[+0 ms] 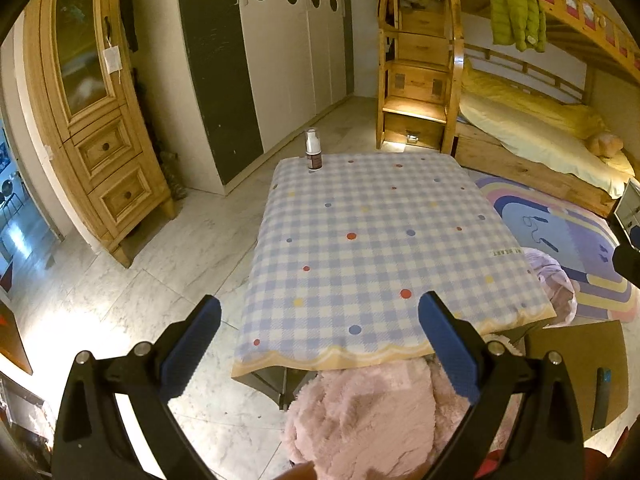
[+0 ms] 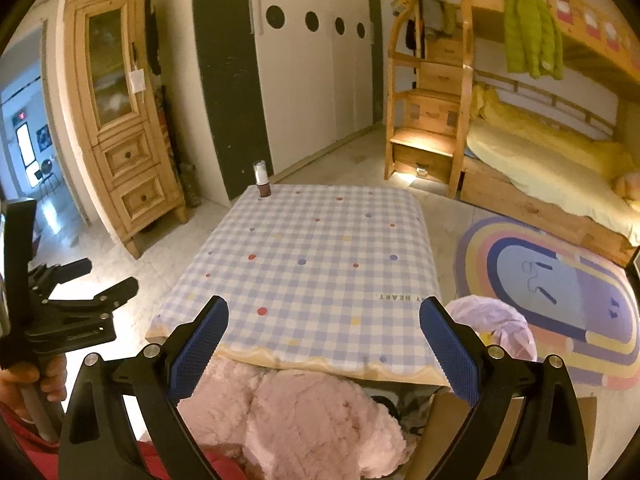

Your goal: Collect trash

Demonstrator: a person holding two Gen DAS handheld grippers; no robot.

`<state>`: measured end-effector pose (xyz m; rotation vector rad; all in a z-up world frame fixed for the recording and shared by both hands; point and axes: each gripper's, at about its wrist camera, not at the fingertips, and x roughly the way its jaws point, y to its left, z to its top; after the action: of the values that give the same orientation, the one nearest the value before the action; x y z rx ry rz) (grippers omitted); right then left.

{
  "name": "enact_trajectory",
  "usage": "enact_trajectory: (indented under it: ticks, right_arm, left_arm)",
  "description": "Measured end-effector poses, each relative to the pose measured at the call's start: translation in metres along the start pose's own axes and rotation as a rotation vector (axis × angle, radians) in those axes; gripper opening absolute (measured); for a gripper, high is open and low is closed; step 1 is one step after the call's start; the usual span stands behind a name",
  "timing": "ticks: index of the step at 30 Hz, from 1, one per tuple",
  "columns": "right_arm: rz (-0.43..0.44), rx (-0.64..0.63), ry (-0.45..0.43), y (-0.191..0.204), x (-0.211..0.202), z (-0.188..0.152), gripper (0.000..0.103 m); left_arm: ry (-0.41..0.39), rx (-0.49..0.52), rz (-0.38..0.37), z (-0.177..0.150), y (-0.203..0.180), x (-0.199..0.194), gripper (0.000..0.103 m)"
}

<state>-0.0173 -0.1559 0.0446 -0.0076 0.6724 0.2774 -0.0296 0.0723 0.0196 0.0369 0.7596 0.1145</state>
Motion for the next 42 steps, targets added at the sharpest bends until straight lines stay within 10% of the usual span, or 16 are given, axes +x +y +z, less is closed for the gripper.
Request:
enact_trajectory:
  ticks: [42]
  right_arm:
    - [-0.018,0.03,0.005,-0.009,0.003,-0.003,0.095]
  left_arm:
    - [-0.002,0.02,-0.005,0.002,-0.01,-0.001,0.096]
